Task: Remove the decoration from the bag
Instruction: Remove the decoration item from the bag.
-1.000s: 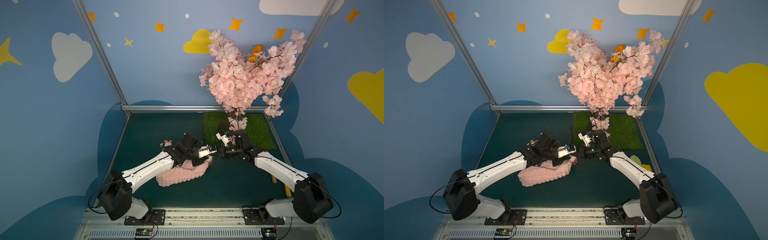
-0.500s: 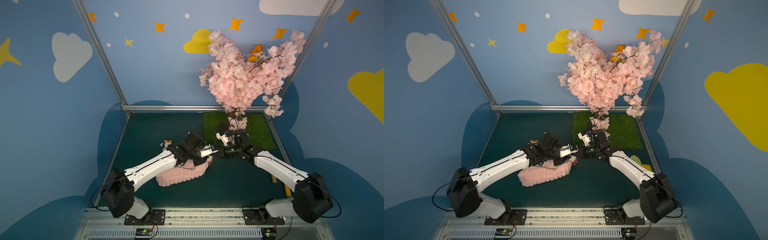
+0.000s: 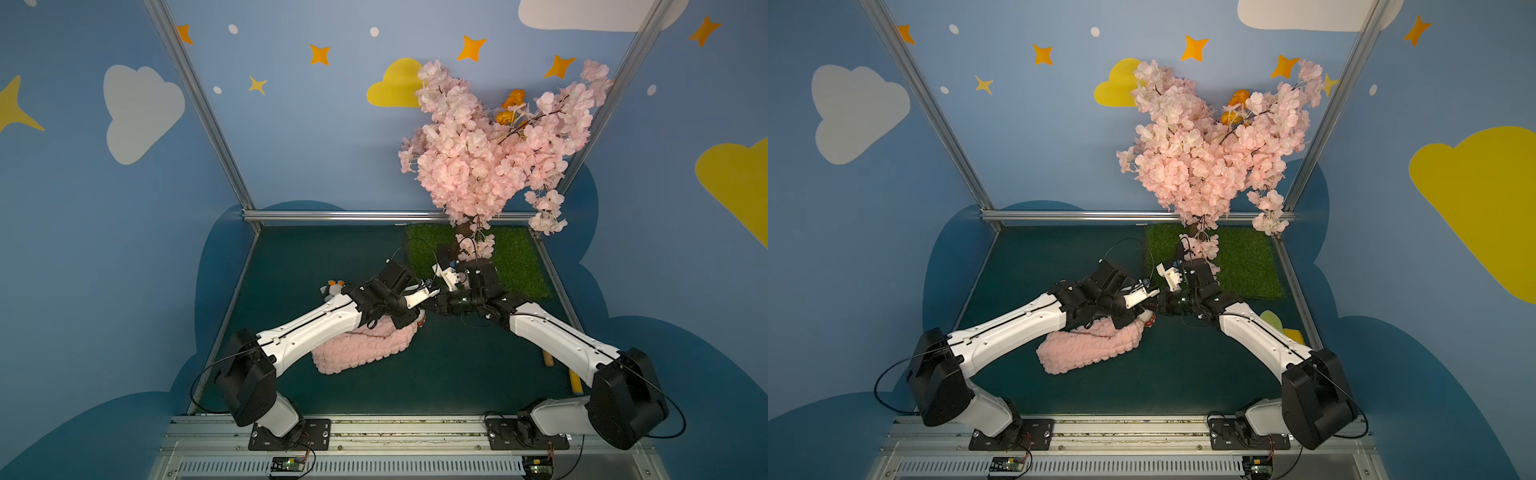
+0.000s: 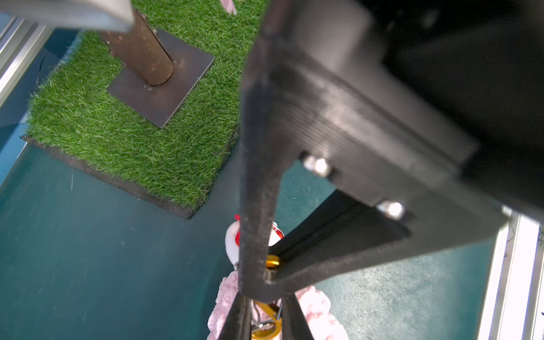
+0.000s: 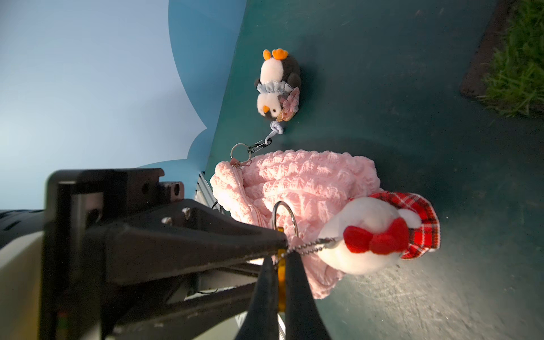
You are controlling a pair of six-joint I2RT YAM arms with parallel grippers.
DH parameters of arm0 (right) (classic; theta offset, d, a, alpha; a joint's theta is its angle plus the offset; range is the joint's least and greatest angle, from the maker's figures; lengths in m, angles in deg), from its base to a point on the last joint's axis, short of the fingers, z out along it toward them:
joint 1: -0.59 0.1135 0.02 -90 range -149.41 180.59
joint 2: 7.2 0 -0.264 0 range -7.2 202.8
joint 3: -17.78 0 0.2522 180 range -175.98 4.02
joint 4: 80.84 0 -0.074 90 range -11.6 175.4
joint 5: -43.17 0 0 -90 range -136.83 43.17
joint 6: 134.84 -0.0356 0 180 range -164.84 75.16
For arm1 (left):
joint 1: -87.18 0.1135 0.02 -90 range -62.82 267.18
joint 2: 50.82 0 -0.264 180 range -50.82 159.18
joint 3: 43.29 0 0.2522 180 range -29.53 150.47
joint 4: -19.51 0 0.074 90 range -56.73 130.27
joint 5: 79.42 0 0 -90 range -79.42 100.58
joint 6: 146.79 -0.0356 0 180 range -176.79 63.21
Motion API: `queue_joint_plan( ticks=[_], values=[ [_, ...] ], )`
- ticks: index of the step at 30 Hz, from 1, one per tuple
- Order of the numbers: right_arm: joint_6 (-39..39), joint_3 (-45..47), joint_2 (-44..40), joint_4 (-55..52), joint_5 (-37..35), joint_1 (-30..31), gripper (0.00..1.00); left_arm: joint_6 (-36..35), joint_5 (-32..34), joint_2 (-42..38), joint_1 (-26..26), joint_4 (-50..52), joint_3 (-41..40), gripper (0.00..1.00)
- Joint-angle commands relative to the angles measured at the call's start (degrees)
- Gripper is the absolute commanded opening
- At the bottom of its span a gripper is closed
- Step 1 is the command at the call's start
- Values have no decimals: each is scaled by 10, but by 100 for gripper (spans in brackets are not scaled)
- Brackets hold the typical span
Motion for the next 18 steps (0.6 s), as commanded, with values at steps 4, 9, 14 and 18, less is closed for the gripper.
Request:
queue_joint_plan(
  ticks=[4,9,14,18],
  values=[
    [17,4,-14,-6,8,10,0,44,46,16,-1,10,41,2],
    [23,-19,-1,-52,-1,10,0,109,19,33,-2,57,79,2],
    [42,-56,31,-109,13,12,0,165,7,38,-2,102,94,3],
    [56,-74,57,-139,28,16,0,203,10,39,-3,133,107,2]
  ],
)
